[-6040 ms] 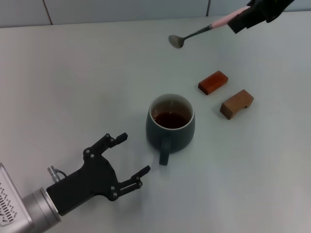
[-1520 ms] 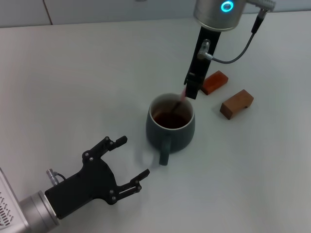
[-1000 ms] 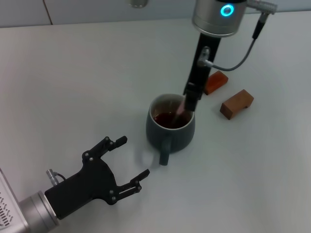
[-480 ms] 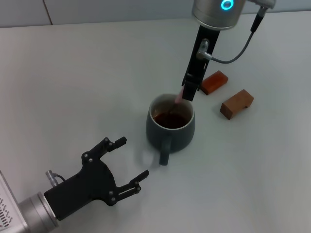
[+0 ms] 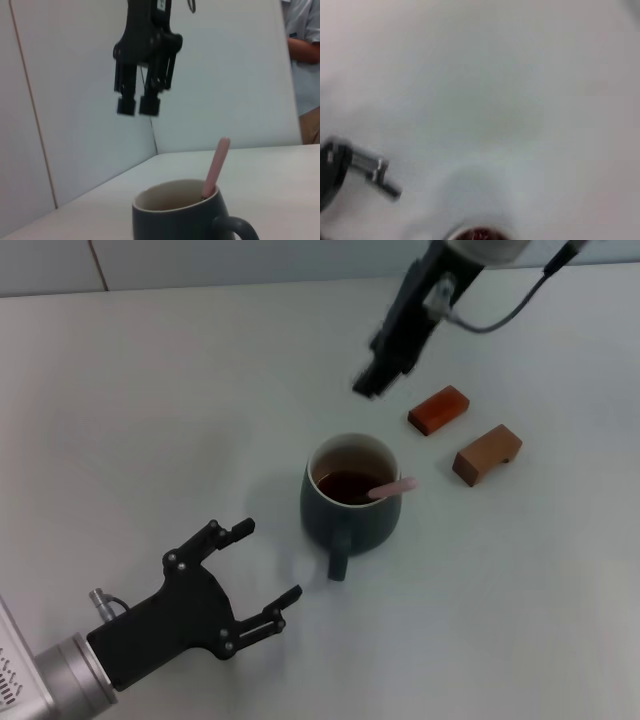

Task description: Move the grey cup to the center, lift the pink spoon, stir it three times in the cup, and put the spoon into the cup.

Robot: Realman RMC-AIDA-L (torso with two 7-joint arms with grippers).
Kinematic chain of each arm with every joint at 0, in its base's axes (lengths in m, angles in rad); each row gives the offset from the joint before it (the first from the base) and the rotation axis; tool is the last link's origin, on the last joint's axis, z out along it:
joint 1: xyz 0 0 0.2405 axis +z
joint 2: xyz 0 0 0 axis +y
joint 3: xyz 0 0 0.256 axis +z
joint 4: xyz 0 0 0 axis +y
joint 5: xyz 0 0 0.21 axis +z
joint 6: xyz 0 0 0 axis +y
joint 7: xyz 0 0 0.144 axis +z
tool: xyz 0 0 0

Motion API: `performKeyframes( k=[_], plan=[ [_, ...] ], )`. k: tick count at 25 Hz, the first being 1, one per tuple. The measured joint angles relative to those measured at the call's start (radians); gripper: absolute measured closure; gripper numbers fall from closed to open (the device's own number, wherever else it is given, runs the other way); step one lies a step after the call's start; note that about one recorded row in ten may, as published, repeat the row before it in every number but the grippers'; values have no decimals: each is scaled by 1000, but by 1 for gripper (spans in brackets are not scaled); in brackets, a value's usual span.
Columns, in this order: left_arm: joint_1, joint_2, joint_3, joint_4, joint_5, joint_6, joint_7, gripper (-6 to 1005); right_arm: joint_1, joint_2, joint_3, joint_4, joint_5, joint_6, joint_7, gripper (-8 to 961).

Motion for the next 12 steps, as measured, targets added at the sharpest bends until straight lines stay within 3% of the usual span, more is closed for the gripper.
performKeyframes(
  k=[1,2,3,6,9,11,12],
  plan=[
    [0,0,0,0,0,0,0,148,-56,1,-6,-71,30,18,-4,612],
    [0,-1,-2,4,-3,0,2,148,-182,1,-24,-199,105,69,-22,533],
    [0,-1,-2,4,-3,0,2,148,-182,1,-24,-199,105,69,-22,455],
    [0,-2,-14,14,-5,1,2,148,-414,0,-52,-343,273,190,-104,293],
    [0,-2,-26,18,-7,1,2,148,-638,-1,-90,-378,448,335,-248,168],
    [1,-2,-29,20,-7,1,2,148,-764,0,-120,-365,542,408,-357,161],
    [1,-2,-37,20,-7,1,2,148,-864,2,-142,-322,628,460,-456,157]
  ],
)
